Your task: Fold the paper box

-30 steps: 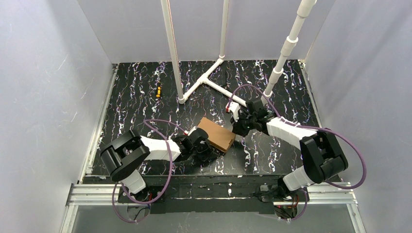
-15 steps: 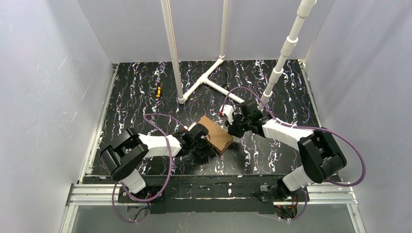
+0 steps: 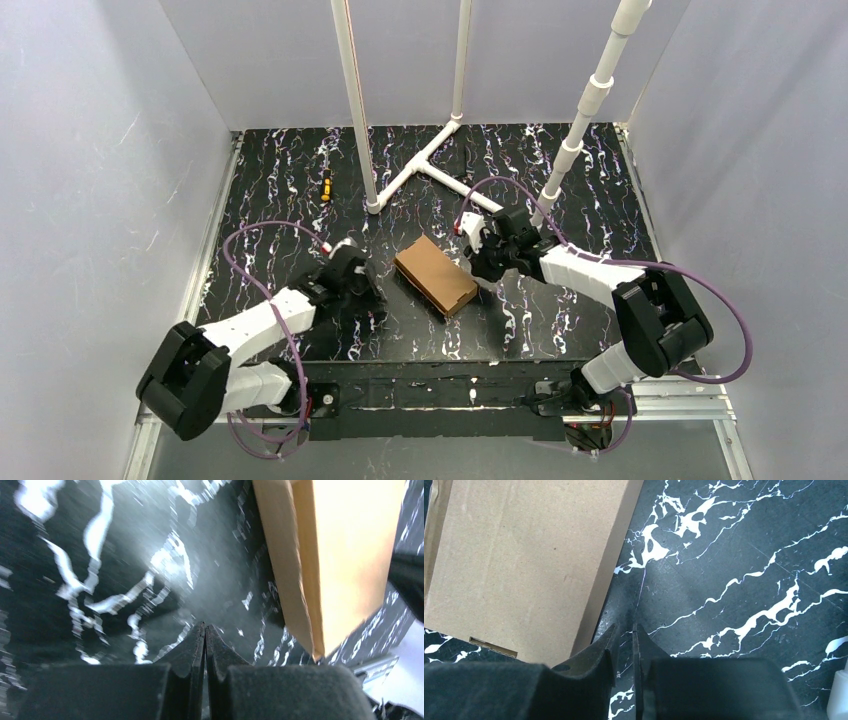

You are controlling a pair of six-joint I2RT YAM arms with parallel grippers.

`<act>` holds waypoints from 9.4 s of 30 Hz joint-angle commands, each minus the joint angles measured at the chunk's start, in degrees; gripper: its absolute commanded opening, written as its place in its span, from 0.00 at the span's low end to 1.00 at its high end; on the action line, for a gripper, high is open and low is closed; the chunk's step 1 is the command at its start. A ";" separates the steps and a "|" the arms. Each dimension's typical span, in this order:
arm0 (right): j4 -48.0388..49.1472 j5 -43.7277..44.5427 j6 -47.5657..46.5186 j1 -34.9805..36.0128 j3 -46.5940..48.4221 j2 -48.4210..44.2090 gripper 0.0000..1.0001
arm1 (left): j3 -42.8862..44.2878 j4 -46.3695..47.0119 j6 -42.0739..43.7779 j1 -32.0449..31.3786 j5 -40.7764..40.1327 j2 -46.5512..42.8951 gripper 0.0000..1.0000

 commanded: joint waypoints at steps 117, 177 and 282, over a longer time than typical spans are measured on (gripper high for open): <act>-1.59 4.77 -4.52 8.97 2.34 1.16 0.47 | 9.16 0.36 -9.64 -8.74 1.11 11.62 0.00; -21.59 -19.40 -16.42 -3.01 12.49 -9.91 0.98 | -15.46 19.68 -7.33 10.63 20.50 -23.78 0.98; -8.13 -15.35 1.51 -0.65 12.30 2.00 0.45 | 14.66 12.50 11.14 7.90 21.52 -2.72 0.43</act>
